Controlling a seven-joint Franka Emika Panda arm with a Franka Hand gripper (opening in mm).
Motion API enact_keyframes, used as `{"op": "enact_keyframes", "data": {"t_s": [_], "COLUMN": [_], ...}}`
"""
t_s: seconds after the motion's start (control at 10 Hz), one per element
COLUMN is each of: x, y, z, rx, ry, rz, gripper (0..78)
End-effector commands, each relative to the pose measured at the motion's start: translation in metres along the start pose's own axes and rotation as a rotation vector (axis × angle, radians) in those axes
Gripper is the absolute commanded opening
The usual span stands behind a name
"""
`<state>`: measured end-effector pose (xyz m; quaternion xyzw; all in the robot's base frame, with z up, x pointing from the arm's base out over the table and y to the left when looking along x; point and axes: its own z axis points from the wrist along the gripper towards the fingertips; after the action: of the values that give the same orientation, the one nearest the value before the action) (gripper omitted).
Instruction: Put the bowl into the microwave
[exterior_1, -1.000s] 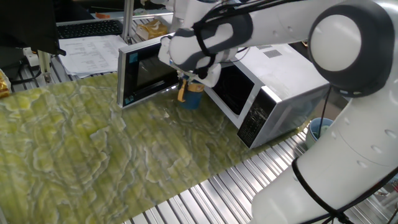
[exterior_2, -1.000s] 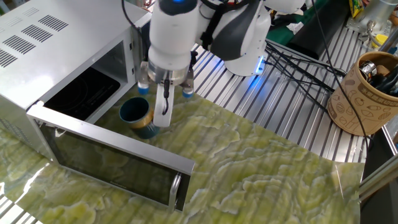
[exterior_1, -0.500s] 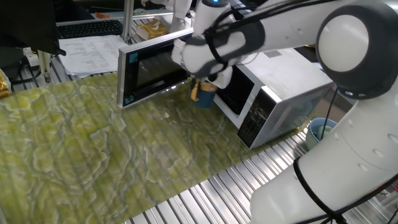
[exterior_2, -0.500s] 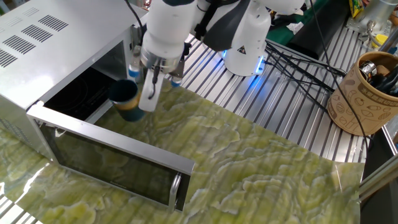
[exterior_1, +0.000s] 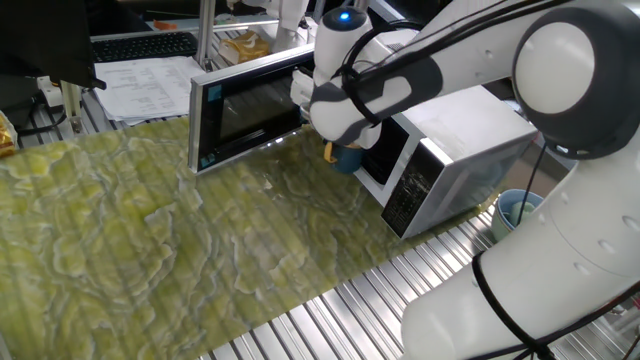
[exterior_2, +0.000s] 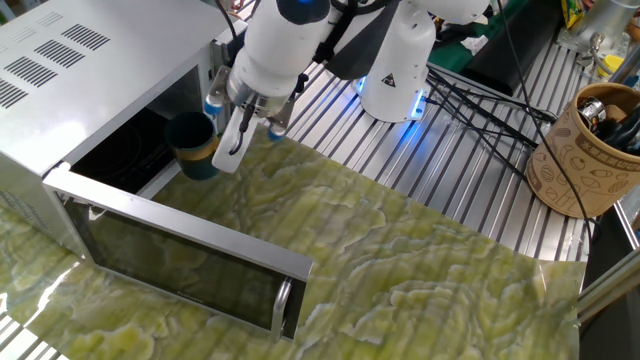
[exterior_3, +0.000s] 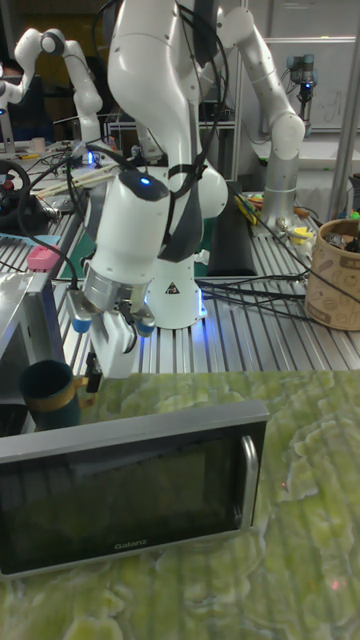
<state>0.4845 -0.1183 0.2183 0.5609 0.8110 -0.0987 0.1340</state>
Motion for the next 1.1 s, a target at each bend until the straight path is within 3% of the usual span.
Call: {"op": "enact_keyframes", "data": {"t_s": [0.1,0.2,0.4,0.8,1.1], "x": [-0.008,-0.014,-0.020,-0.038,-0.040], "y": [-0.005,-0.010,-0.014,-0.008,-0.006], "z": [0.003,0.007,0.010,0.009,0.012], "rx": [0.006,0.001,-0.004,0.009,0.008], "ry": [0.004,0.017,0.004,0.017,0.023], "rz": [0.000,-0.003,0.003,-0.020,-0.002], "gripper": [2.8,2.8,2.8,2.8,2.8]}}
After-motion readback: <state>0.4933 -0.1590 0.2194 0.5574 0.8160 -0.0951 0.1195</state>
